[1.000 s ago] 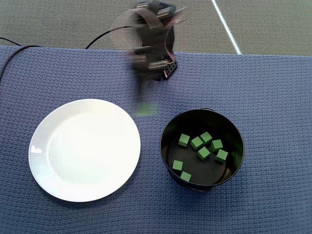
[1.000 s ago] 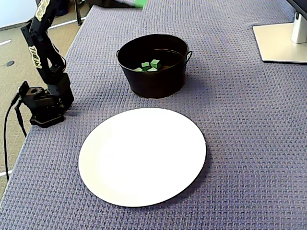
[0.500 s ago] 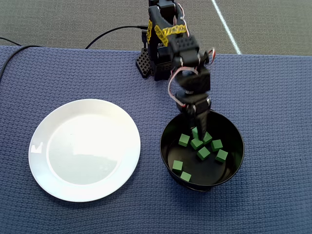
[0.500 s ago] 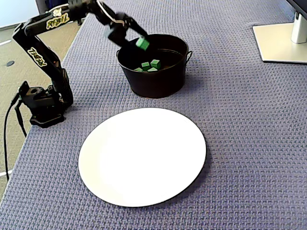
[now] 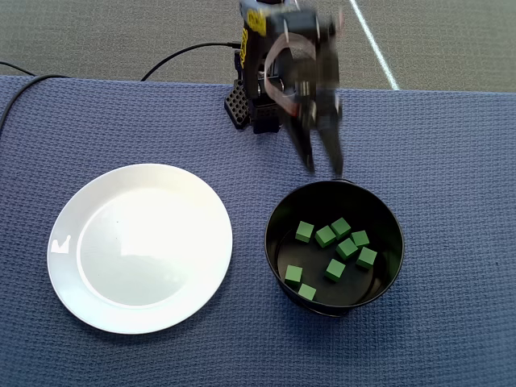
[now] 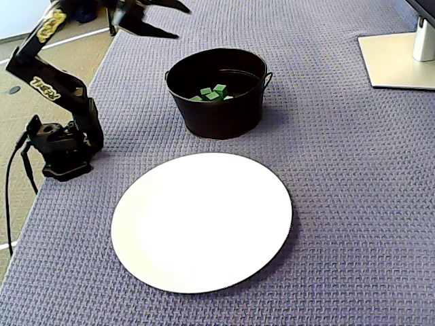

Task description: Pick up the items on the white plate and put them in the black container.

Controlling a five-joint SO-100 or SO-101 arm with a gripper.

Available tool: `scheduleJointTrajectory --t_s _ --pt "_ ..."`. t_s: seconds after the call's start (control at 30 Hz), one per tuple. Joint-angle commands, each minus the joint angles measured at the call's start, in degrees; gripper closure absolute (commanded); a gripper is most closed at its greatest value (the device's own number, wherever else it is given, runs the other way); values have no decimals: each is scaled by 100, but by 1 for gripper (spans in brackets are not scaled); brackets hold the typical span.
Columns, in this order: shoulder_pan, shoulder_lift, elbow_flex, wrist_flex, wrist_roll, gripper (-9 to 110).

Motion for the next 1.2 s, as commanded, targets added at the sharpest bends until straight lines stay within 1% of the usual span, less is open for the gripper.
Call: scheduleJointTrajectory --t_s 0.0,0.07,0.13,0.23,0.27,0.3,0.37,0.43,0.5,0.6,0.67,0.77,0.83,0.9,0.93,0.97,1.03,1.17 --pt "378 1521 -123 606 -1819 80" --pt "439 2303 422 870 -2900 80" --pt "457 3120 1301 1028 -3814 80" --pt "316 4298 2593 1477 -4799 79" --pt "255 4737 3041 1688 -5326 78" --pt "281 4764 3094 2171 -5528 77" --pt "316 4764 3199 2716 -5625 77" --pt "562 4764 3454 3050 -5827 77" --pt "1055 4764 4025 3155 -6425 76" --pt "1468 4764 5010 2918 -6820 78" --pt "1503 4772 5590 2804 -6847 79" --pt "1600 4772 6363 2294 -6776 80" --pt "1679 4772 7031 1626 -6855 83" --pt "1969 4772 7646 773 -7277 84" --pt "2127 4790 7752 562 -7576 84" --pt "2118 4790 7743 439 -7436 81" --pt "2101 4781 7743 237 -7427 79" --pt "2145 4781 7734 62 -7875 78"
